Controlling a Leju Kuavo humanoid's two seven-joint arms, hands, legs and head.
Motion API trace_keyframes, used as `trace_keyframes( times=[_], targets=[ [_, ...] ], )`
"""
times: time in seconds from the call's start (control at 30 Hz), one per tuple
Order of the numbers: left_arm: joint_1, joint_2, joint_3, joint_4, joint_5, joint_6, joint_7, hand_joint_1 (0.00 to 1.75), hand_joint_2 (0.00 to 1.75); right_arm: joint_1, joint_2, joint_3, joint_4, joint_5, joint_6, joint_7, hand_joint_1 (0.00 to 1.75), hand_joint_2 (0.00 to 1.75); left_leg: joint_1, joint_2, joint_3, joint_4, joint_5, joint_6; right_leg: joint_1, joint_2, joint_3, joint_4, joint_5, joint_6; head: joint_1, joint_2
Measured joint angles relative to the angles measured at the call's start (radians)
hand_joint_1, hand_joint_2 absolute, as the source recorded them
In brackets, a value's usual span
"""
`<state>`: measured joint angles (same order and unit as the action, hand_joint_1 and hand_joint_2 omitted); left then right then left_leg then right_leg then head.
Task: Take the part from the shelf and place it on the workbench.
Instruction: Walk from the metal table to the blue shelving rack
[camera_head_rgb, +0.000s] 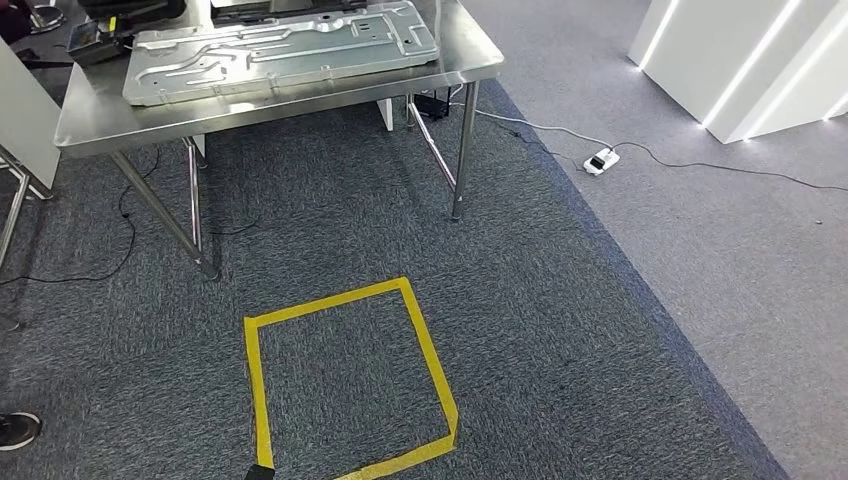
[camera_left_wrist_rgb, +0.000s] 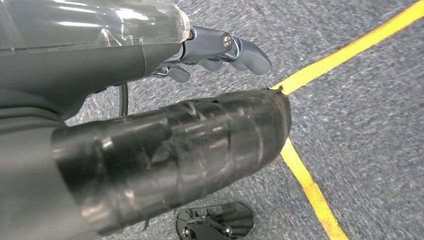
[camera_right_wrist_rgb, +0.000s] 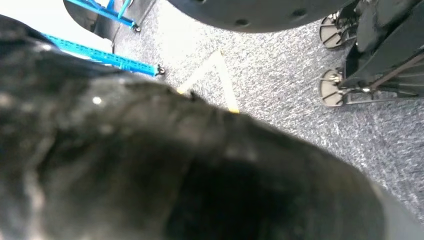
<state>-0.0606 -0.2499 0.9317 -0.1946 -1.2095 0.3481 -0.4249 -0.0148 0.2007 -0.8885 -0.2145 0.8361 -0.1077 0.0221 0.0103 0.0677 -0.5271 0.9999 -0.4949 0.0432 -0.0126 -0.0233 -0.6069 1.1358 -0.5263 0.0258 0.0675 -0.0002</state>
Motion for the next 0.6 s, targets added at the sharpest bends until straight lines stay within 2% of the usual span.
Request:
trace_keyframes(
  times=[0.03,0.07,0.1,0.17,0.2,0.23,0.27,0.3,0.33,0.37,0.4,0.43,0.47,0.53,0.57,0.6],
  targets=[
    [0.0,0.0,0.0,0.0,0.0,-0.001,0.0,0.0,0.0,0.0,0.0,0.0,0.0,0.001,0.0,0.0,0.0,0.0,-0.003,0.008,0.001,0.002,-0.003,-0.004,0.003,-0.018,0.033,-0.063,0.021,-0.006,0.0,0.0],
    [0.0,0.0,0.0,0.0,0.0,-0.001,0.0,0.0,0.0,0.0,0.0,0.0,0.0,0.002,0.0,0.0,0.0,0.0,-0.004,0.014,0.003,0.004,-0.005,-0.009,0.006,-0.031,0.053,-0.102,0.031,-0.012,-0.001,0.0],
    [0.0,0.0,0.0,0.0,0.0,-0.002,0.0,0.0,0.0,0.0,0.001,0.001,0.0,0.002,-0.001,0.0,0.0,0.0,-0.006,0.021,0.004,0.005,-0.007,-0.014,0.009,-0.037,0.058,-0.117,0.032,-0.017,-0.001,0.0],
    [0.0,-0.001,0.001,0.0,0.0,-0.002,0.001,0.0,0.0,0.0,0.001,0.001,0.0,0.005,-0.001,0.0,0.0,0.0,-0.008,0.033,0.007,0.004,-0.009,-0.025,0.01,-0.02,0.054,-0.118,0.037,-0.027,-0.001,0.0],
    [-0.001,-0.001,0.001,0.0,0.0,-0.003,0.002,0.0,0.0,0.001,0.002,0.001,0.0,0.006,-0.001,0.0,0.0,0.0,-0.007,0.027,0.005,0.01,-0.016,-0.031,0.007,-0.011,0.053,-0.121,0.04,-0.033,-0.001,0.0],
    [-0.001,-0.001,0.001,0.0,0.0,-0.003,0.002,0.0,0.0,0.001,0.002,0.001,0.0,0.008,-0.002,0.0,0.0,0.0,-0.005,0.011,-0.002,0.03,-0.034,-0.037,0.005,-0.002,0.052,-0.124,0.044,-0.04,-0.002,0.0],
    [0.0,-0.001,0.001,0.0,-0.001,-0.003,0.002,0.0,0.0,0.0,0.003,0.001,0.0,0.009,-0.002,0.0,0.0,0.0,-0.003,-0.011,-0.019,0.071,-0.063,-0.041,0.002,0.006,0.052,-0.126,0.047,-0.045,-0.002,0.0],
    [0.001,-0.001,0.001,0.0,-0.001,-0.003,0.002,0.0,0.0,0.0,0.003,0.001,0.0,0.01,-0.002,0.0,0.0,0.0,-0.001,-0.035,-0.045,0.132,-0.101,-0.045,0.002,0.015,0.049,-0.126,0.049,-0.049,-0.003,0.0],
    [0.003,-0.001,0.001,0.0,0.0,-0.004,0.002,0.0,0.0,0.0,0.003,0.001,0.0,0.011,-0.003,-0.001,0.0,0.0,0.0,-0.049,-0.075,0.203,-0.136,-0.046,0.003,0.025,0.047,-0.126,0.05,-0.052,-0.003,0.0],
    [0.004,-0.001,0.001,0.0,0.0,-0.004,0.003,0.0,0.0,0.0,0.003,0.001,0.0,0.012,-0.003,-0.001,0.0,0.0,0.0,-0.055,-0.102,0.262,-0.158,-0.047,0.005,0.036,0.045,-0.125,0.05,-0.053,-0.003,0.0],
    [0.006,-0.001,0.001,0.0,0.0,-0.004,0.003,0.0,0.0,0.001,0.003,0.001,0.0,0.012,-0.003,-0.001,0.0,0.0,0.0,-0.058,-0.115,0.292,-0.16,-0.047,0.006,0.048,0.044,-0.123,0.051,-0.054,-0.003,0.0],
    [0.006,-0.001,0.001,0.0,0.0,-0.004,0.003,0.0,0.0,0.001,0.003,0.001,0.0,0.012,-0.003,-0.002,0.0,0.0,0.0,-0.06,-0.109,0.28,-0.14,-0.045,0.006,0.061,0.044,-0.121,0.051,-0.054,-0.003,0.0],
    [0.006,-0.001,0.001,0.0,0.0,-0.004,0.003,0.0,0.0,0.002,0.003,0.001,0.0,0.013,-0.003,-0.002,0.0,0.0,0.0,-0.065,-0.085,0.229,-0.103,-0.042,0.007,0.075,0.044,-0.118,0.05,-0.053,-0.003,0.0],
    [0.007,0.0,0.002,0.0,0.0,-0.004,0.003,0.0,0.0,0.001,0.005,0.001,0.001,0.012,-0.003,-0.002,0.0,0.0,0.001,-0.108,-0.023,0.089,-0.036,-0.032,0.007,0.1,0.042,-0.112,0.049,-0.05,-0.003,0.0],
    [0.007,0.0,0.003,0.0,0.0,-0.004,0.003,0.0,0.0,0.0,0.006,0.001,0.001,0.012,-0.003,-0.002,0.0,0.0,0.0,-0.13,-0.004,0.041,-0.021,-0.028,0.006,0.112,0.038,-0.109,0.05,-0.045,-0.003,0.0],
    [0.007,0.0,0.004,0.0,0.0,-0.005,0.003,0.0,0.0,-0.001,0.007,0.0,0.001,0.012,-0.004,-0.002,0.0,0.0,0.0,-0.146,0.005,0.019,-0.017,-0.024,0.004,0.123,0.033,-0.108,0.052,-0.04,-0.003,0.0]
  ],
)
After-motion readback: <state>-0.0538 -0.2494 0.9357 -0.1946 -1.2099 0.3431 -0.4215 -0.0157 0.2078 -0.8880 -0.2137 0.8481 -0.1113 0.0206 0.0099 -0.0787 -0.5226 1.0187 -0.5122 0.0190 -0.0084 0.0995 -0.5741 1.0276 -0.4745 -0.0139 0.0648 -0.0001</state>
